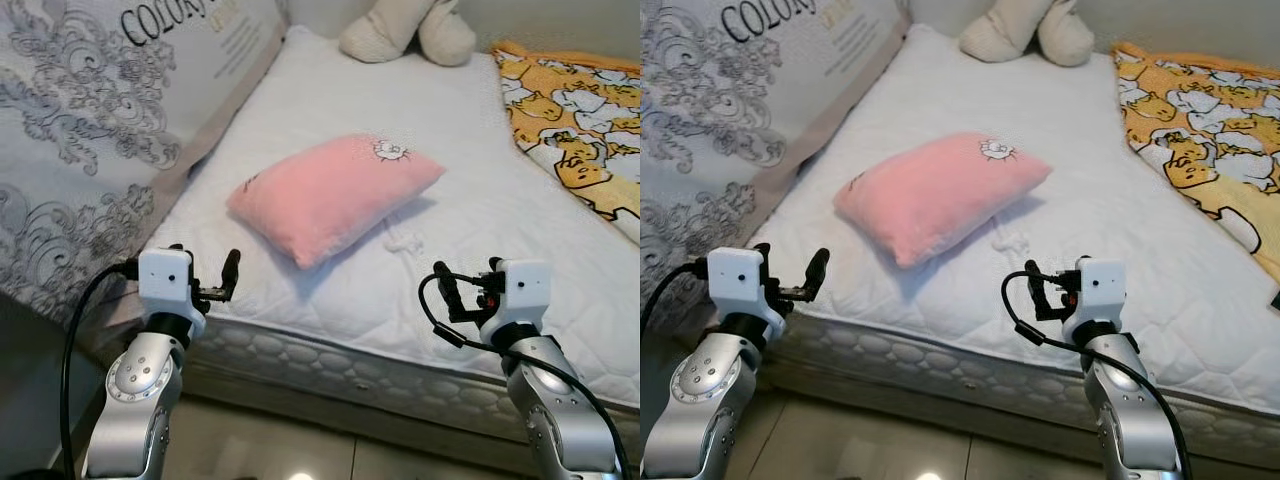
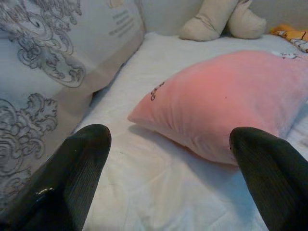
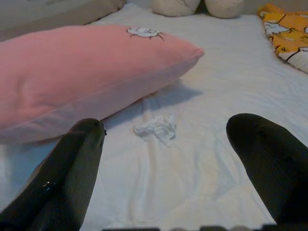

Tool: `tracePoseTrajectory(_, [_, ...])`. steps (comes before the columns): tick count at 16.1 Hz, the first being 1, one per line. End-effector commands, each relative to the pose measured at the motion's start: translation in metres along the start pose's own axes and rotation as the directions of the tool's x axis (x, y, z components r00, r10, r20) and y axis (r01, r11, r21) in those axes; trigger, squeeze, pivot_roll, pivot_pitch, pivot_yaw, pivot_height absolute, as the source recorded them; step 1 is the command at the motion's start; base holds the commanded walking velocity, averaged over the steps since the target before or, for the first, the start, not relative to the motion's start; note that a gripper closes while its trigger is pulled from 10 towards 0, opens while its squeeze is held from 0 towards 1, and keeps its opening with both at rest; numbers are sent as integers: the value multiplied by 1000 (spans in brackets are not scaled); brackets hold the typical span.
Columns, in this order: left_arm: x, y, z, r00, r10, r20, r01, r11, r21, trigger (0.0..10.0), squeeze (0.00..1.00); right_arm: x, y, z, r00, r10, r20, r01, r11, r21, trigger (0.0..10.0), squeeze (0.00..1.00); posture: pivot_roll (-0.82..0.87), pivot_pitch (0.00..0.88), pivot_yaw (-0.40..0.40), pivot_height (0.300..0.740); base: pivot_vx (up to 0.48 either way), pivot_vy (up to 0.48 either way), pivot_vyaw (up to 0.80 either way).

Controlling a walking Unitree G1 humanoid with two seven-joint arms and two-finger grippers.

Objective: Clean up the room

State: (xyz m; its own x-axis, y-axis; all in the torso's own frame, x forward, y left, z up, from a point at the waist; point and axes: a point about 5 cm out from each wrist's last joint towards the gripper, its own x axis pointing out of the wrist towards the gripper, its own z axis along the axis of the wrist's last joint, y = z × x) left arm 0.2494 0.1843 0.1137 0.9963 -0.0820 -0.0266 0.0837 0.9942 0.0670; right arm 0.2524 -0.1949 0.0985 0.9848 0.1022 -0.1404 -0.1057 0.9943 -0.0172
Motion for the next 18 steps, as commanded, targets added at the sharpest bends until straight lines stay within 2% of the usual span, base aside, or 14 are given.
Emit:
tracePoseTrajectory(1, [1,-2,4,1000,-15,22,14,1000,26,10000,0,-3,0,2,1000,13,3,-13,1000,-4,10000,0,-71,0,-9,740,0,0,0])
tracePoseTrajectory(4, [3,-2,7,1000,-9,28,8,1000,20,10000,0,-1,-1,4,1000,-2,10,2,1000,14,10000,0,-74,0,-4,740,0,0,0])
tracePoseTrajectory(8, [5,-3,8,1000,-8,27,7,999,40,10000,0,0,-8,4,1000,-27,5,27,999,18,10000,0,-71,0,4,740,0,0,-594])
tracePoseTrajectory(14, [5,0,11,999,-6,39,4,999,53,10000,0,2,-7,9,1000,-26,12,26,1000,3,10000,0,-70,2,3,740,246,0,0])
tracePoseTrajectory(18, [6,-2,13,999,-8,46,7,1000,26,10000,0,2,-6,9,1000,-23,12,23,1000,-5,10000,0,-72,3,5,740,276,0,0])
